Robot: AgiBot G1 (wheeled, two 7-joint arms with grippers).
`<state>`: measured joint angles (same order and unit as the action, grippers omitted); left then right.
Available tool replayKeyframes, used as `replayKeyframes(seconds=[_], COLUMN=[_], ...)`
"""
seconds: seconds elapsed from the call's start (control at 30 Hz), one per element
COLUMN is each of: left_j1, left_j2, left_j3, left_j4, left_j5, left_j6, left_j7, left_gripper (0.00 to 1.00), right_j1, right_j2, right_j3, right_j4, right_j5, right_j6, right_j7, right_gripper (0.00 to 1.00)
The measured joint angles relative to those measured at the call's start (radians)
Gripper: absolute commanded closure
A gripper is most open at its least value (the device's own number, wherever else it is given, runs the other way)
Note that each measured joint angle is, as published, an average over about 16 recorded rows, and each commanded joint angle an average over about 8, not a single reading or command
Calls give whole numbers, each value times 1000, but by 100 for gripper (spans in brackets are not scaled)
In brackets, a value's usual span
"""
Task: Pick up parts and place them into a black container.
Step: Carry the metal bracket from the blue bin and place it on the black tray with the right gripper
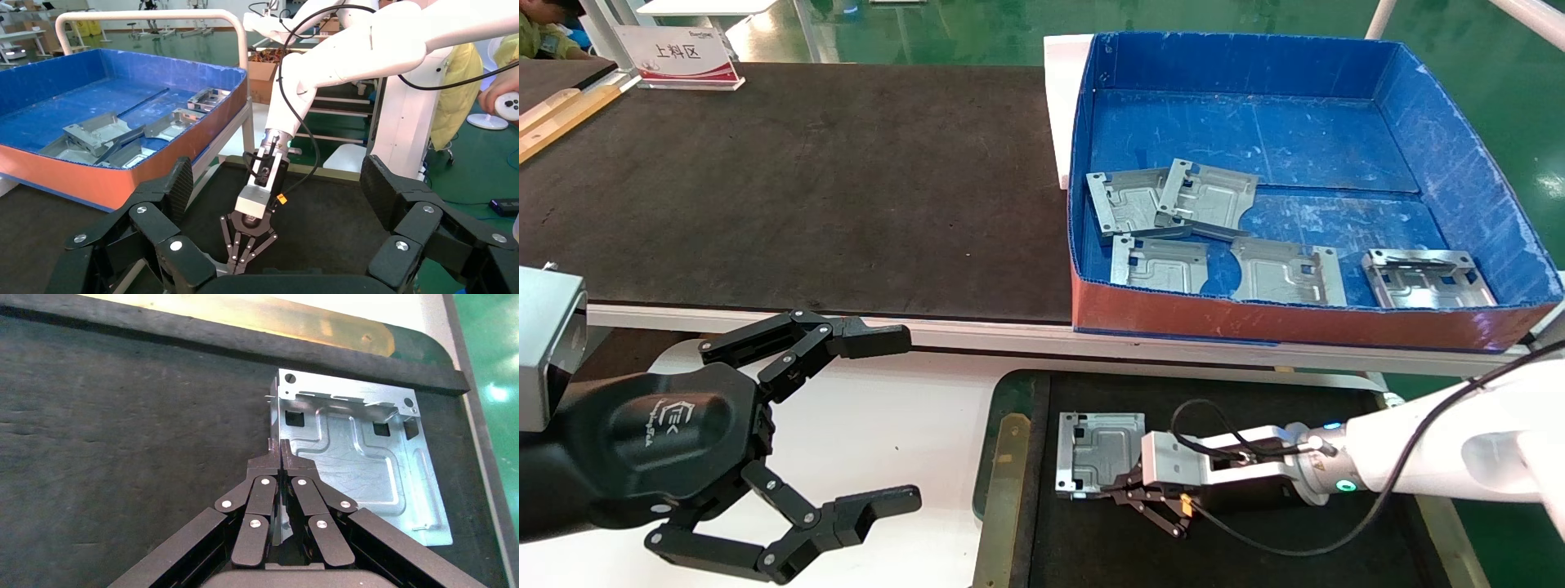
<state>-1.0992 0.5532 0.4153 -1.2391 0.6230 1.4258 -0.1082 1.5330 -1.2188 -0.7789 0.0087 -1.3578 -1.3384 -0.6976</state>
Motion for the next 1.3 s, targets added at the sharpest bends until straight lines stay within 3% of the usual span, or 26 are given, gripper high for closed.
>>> replayKeyframes(seconds=[0.33,0.57,0.6,0.63,0.83,1.3], left_j1=[0,0,0,0,0,0], left_j2=[0,0,0,0,0,0], left_j3=[0,0,0,0,0,0], left_j4=[0,0,0,0,0,0], left_j5=[0,0,0,0,0,0], left_j6=[0,0,0,0,0,0], left_j7=[0,0,0,0,0,0], left_gripper=[0,0,0,0,0,0], right_j1=[6,7,6,7,13,43], right_j2=[-21,-31,-32,-32,-24,49], right_j3=[4,5,5,5,7,33], right_j4=[-4,-6,-6,-6,-4,42], right_j5=[5,7,8,8,10,59], right_j6=[41,55,55,54,17,-224], right_j7=[2,6,6,6,7,7], right_gripper=[98,14,4,0,0,0])
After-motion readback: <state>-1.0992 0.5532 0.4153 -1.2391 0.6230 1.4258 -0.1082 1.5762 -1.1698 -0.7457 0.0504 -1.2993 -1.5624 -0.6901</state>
